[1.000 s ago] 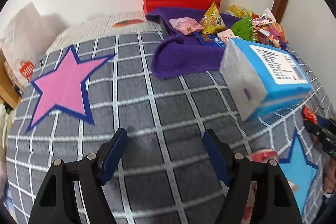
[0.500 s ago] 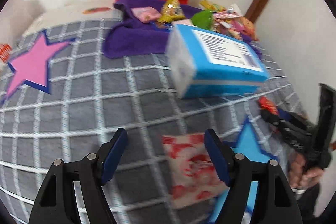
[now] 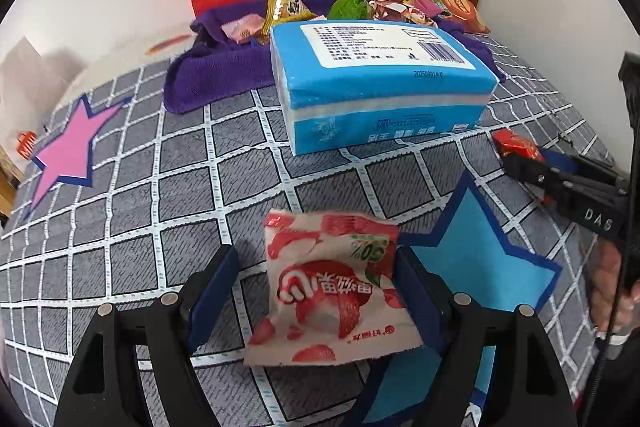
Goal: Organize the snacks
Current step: 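Hold the red packet with the right tool while the left grasps the strawberry packet, then carry the red packet with the right tool while the left carries the strawberry packet to the towel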
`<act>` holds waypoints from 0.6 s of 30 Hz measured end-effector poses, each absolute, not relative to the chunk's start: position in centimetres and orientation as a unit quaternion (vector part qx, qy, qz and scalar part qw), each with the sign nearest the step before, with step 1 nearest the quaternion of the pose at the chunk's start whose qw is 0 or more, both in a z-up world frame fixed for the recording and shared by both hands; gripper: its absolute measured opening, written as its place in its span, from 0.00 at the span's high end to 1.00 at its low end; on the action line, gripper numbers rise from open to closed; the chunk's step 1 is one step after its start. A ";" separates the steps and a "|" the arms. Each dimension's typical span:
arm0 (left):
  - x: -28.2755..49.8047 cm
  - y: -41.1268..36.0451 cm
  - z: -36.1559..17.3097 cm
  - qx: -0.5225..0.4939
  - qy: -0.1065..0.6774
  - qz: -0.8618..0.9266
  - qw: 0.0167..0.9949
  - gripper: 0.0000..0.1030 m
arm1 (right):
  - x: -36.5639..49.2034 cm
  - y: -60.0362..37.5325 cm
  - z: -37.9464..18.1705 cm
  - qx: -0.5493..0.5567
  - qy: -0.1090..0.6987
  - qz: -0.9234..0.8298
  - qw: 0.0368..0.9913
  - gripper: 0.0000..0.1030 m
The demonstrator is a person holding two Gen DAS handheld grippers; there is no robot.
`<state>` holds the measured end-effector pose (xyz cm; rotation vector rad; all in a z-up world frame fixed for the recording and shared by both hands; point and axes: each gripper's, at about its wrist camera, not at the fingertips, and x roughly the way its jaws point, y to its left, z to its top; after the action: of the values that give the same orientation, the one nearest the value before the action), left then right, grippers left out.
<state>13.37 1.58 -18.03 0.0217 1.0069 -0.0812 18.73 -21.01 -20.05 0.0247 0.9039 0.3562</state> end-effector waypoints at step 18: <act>12.6 4.3 -14.8 -0.072 0.468 -0.060 0.879 0.51 | 18.7 -20.9 -20.1 0.001 0.434 0.165 0.886 0.60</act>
<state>12.65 4.30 -14.84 -0.1494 0.9754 -0.1255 18.69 -20.86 -20.05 0.0018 0.9030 0.3435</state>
